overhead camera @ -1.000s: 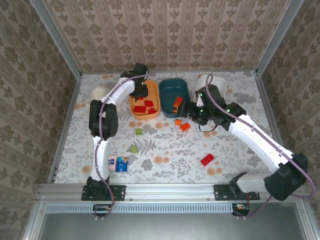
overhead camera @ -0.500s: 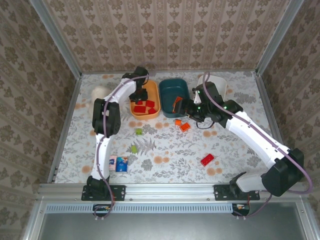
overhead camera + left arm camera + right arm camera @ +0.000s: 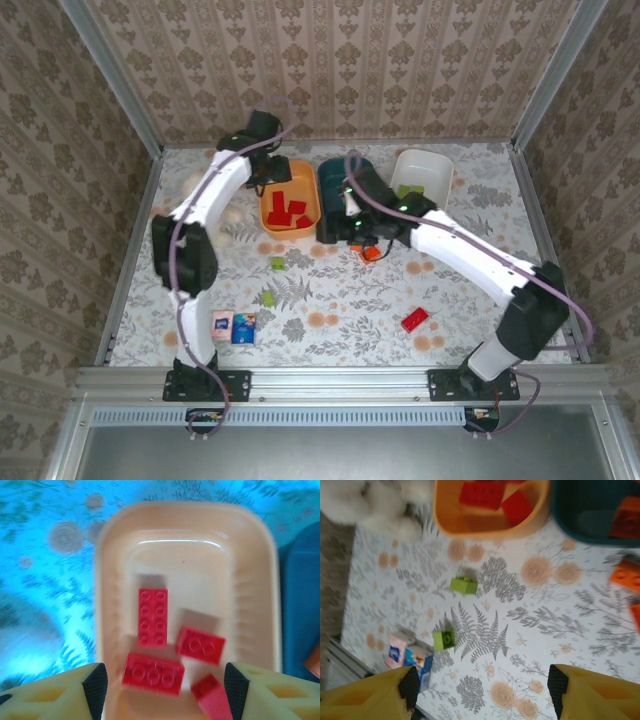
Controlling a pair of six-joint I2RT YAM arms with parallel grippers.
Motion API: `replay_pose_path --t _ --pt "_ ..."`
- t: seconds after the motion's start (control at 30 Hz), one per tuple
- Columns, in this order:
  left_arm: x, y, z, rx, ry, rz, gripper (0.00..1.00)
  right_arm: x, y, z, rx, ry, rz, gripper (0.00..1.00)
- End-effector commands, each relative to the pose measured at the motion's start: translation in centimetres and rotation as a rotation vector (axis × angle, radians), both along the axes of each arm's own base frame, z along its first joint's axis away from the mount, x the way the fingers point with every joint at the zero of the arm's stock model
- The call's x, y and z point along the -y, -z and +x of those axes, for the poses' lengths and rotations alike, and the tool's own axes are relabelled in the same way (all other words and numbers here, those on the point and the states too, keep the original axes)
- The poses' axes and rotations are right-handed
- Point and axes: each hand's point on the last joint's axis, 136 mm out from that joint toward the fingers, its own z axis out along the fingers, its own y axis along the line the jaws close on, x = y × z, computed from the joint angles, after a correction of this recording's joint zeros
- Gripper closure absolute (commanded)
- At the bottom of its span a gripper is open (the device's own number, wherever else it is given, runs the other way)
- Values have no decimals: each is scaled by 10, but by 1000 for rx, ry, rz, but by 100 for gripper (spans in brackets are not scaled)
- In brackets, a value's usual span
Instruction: Sort the legos into containers by color
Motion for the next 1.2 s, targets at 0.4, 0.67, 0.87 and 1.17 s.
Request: replay_pose_path --t 0.4,0.67,0.87,1.17 --pt "-108 6 -256 44 -229 -184 13 -96 105 1 -160 22 -301 26" --pt "-129 17 -330 22 -243 -226 8 -121 138 24 -177 80 -317 24" --pt "-134 5 -340 39 -221 -207 8 -131 163 36 -189 105 -321 27" --pt "-135 4 -349 36 -224 -223 9 -136 184 39 -231 109 -312 52"
